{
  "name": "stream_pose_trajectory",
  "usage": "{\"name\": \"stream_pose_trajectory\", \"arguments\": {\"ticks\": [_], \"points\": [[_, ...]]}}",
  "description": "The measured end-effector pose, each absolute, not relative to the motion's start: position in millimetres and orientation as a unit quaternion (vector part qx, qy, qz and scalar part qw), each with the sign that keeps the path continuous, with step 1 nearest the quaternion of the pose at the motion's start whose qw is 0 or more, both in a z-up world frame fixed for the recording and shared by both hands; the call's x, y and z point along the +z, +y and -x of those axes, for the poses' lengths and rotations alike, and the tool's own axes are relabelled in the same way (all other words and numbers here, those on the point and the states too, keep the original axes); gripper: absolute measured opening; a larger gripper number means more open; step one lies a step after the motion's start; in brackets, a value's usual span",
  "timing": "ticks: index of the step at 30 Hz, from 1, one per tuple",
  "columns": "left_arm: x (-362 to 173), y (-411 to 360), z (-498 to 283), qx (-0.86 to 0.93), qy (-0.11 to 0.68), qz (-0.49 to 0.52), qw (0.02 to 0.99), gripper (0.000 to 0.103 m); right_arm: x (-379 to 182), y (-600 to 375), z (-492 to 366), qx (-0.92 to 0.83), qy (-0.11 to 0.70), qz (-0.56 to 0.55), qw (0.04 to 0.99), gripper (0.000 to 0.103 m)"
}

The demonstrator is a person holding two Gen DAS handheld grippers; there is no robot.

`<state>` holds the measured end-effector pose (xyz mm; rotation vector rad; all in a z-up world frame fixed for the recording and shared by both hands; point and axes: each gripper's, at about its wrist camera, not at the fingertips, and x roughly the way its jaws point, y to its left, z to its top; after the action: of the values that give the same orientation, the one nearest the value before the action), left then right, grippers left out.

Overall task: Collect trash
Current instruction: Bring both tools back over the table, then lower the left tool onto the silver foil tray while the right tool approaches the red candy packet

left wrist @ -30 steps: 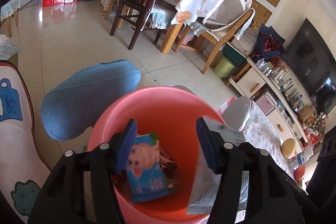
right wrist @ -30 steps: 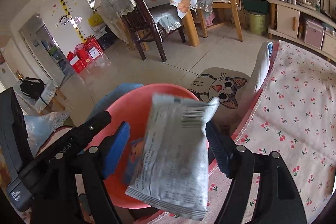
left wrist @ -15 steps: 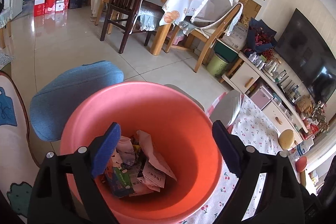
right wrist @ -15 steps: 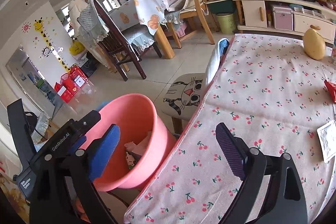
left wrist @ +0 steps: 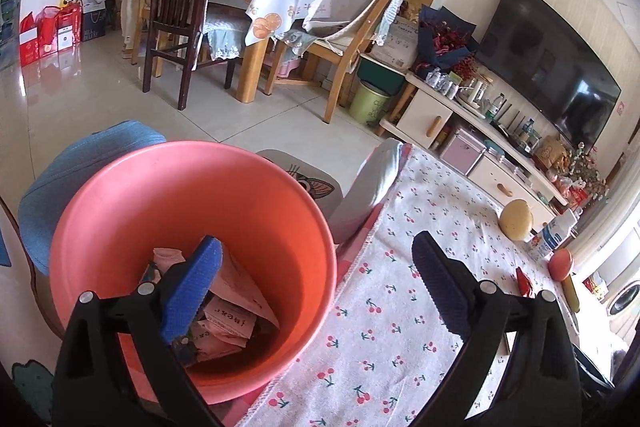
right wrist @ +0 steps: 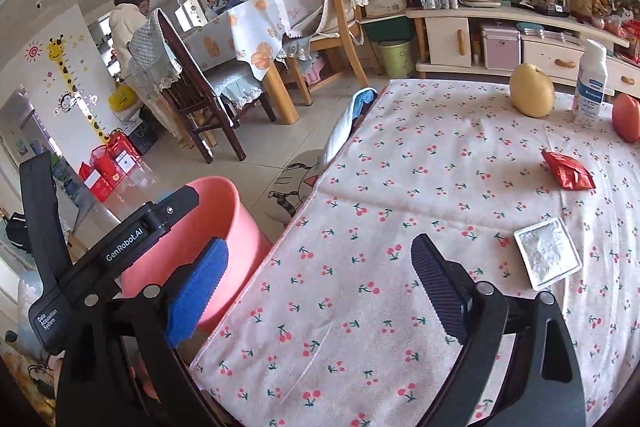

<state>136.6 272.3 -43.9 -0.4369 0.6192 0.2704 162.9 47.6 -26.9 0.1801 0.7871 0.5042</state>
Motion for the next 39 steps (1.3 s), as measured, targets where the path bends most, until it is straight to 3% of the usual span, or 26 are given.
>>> {"name": "stream_pose_trajectory", "arguments": {"ticks": [17,39], "points": [[-44,191,-155,0.059,0.323,0.147,0.933,0.096,-25,-20,-143,0.211,0.344,-0.018,0.915,0.092],[-66,62,-192,-0.106,0.349,0.05,0.93,0.096,-47,-199,-195,0.12,0.348,-0.17,0.914,0.092]]}}
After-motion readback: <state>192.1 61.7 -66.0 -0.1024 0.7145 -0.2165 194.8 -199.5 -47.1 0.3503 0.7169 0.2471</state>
